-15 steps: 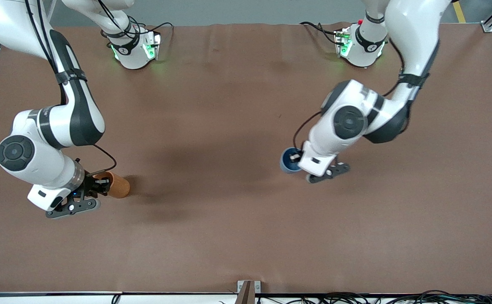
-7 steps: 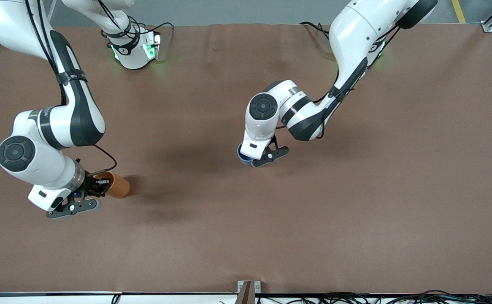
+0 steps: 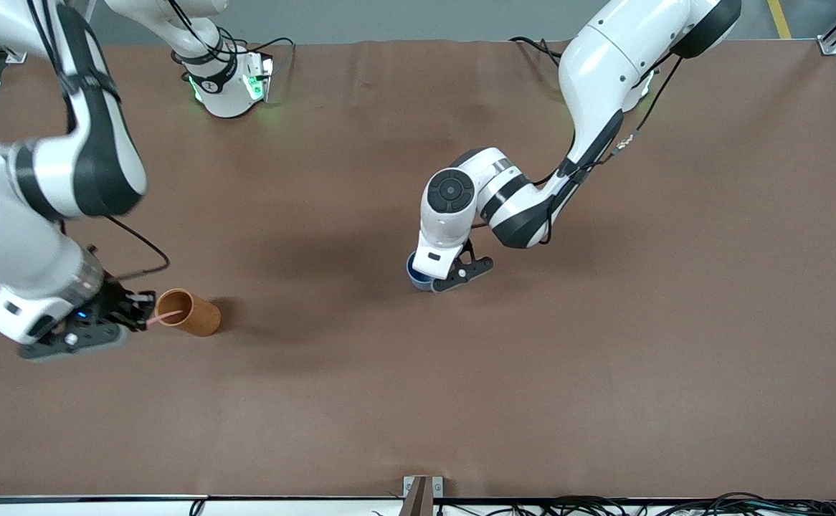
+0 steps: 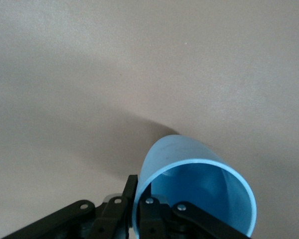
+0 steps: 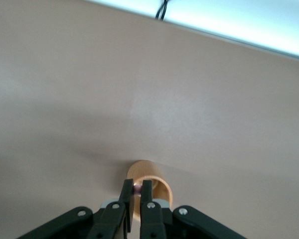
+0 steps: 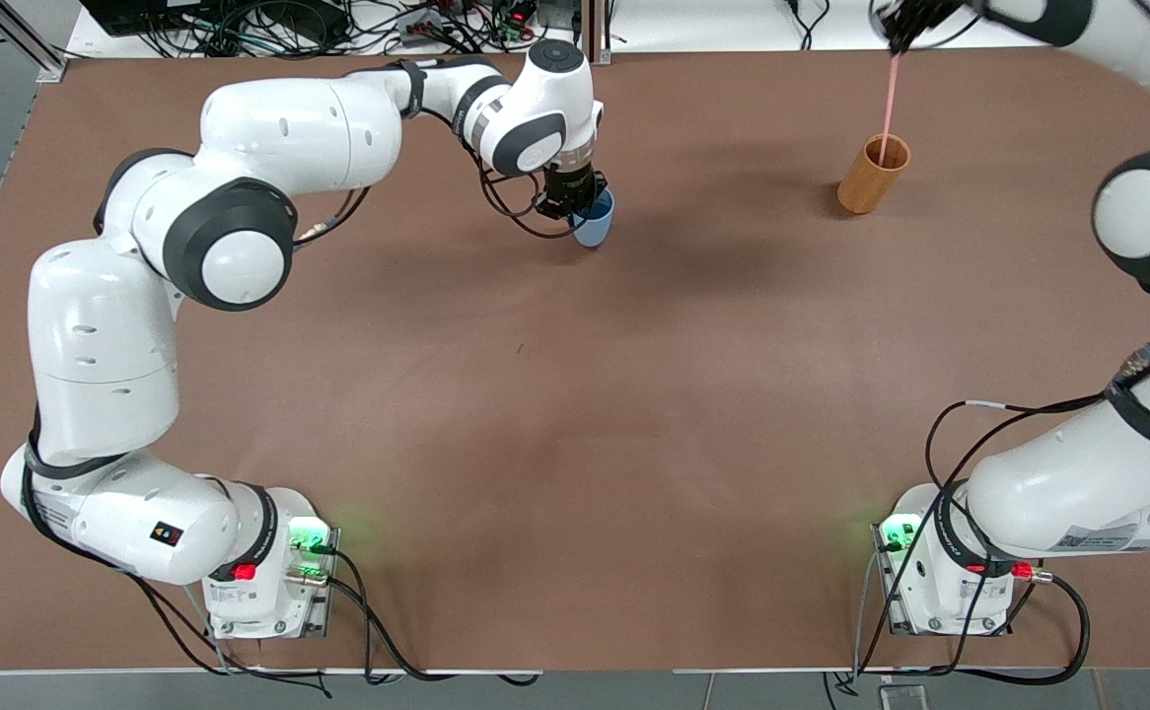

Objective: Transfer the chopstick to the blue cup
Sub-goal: 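Pull the pink chopstick from the tan cup with the right gripper, then carry the chopstick over the blue cup while the left gripper withdraws, then lower the chopstick into the blue cup and open the right gripper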

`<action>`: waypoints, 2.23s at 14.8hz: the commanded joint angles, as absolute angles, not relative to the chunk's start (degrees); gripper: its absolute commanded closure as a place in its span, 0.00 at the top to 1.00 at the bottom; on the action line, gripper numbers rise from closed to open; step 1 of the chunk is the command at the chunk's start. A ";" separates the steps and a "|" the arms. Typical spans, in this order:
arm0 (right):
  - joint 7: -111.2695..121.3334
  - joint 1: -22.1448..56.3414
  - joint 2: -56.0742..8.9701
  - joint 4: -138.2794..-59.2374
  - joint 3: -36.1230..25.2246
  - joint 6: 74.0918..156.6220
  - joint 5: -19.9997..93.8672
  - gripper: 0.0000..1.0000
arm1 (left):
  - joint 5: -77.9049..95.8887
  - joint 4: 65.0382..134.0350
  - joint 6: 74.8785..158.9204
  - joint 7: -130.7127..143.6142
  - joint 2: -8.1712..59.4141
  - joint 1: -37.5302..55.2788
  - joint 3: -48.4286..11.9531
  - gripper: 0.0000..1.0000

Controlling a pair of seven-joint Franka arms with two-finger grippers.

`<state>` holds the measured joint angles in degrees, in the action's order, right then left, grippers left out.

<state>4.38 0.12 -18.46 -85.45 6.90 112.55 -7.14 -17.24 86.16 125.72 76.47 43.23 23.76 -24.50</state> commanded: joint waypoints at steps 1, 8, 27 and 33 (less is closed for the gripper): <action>2.21 -0.26 -9.16 -88.07 7.47 110.92 -5.02 0.04 | -18.54 86.66 126.74 76.29 43.68 23.12 -24.79 0.45; -27.71 -0.53 -4.75 -87.89 21.86 108.01 -5.01 0.02 | -17.32 85.78 116.73 72.79 31.85 19.26 -24.87 1.00; -74.09 7.82 -28.03 -90.43 45.62 126.12 -38.65 0.02 | 1.67 86.48 90.61 -1.58 2.64 5.90 -1.67 1.00; -75.06 8.53 -32.78 -90.97 45.62 126.47 -48.69 0.31 | 1.93 86.22 89.56 -4.04 2.46 4.04 -1.93 1.00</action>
